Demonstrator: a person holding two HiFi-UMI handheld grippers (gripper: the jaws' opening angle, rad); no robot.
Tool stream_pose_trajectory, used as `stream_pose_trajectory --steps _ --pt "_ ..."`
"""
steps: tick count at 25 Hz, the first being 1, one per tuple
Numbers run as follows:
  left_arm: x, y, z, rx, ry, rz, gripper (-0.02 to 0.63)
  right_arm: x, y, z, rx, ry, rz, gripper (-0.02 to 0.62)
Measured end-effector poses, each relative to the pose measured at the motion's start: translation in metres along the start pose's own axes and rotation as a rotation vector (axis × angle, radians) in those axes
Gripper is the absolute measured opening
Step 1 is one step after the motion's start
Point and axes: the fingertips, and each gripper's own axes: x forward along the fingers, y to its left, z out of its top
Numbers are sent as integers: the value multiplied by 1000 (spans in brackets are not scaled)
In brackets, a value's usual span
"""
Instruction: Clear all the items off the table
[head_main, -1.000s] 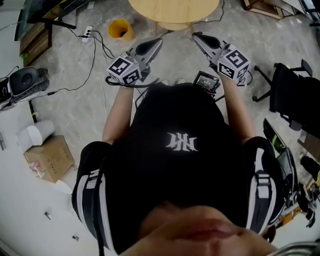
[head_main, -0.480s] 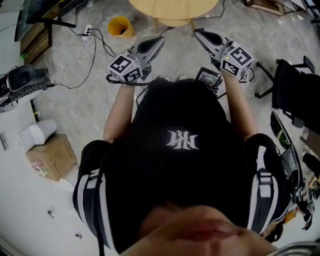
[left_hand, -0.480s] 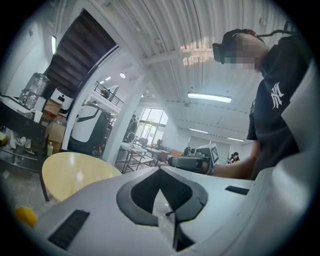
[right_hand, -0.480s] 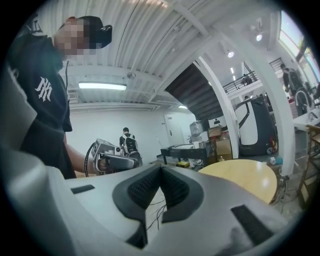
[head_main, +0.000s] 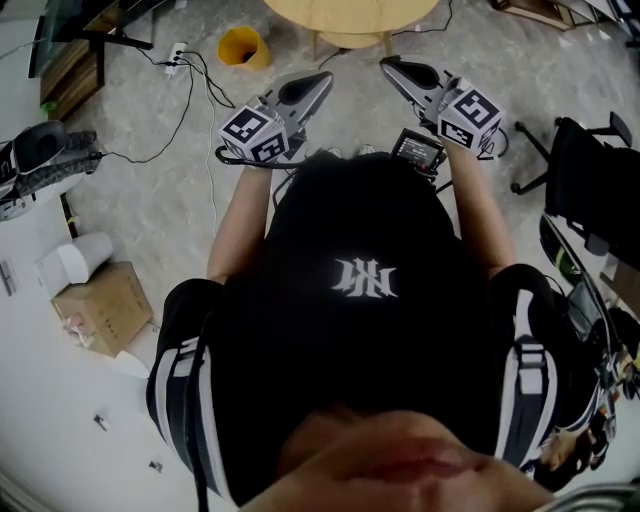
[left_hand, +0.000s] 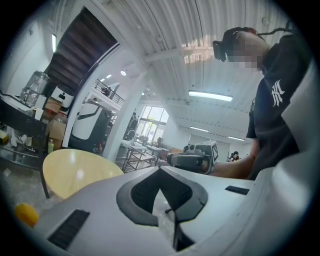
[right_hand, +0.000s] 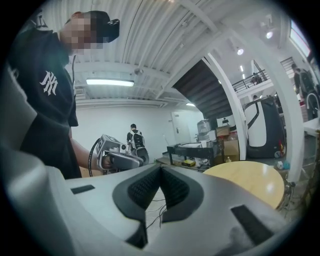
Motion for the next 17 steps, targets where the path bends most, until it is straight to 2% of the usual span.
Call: stream_pose_trajectory --steps 17 --pt "-3 3 0 -13 -11 14 9 5 1 0 -16 29 22 3"
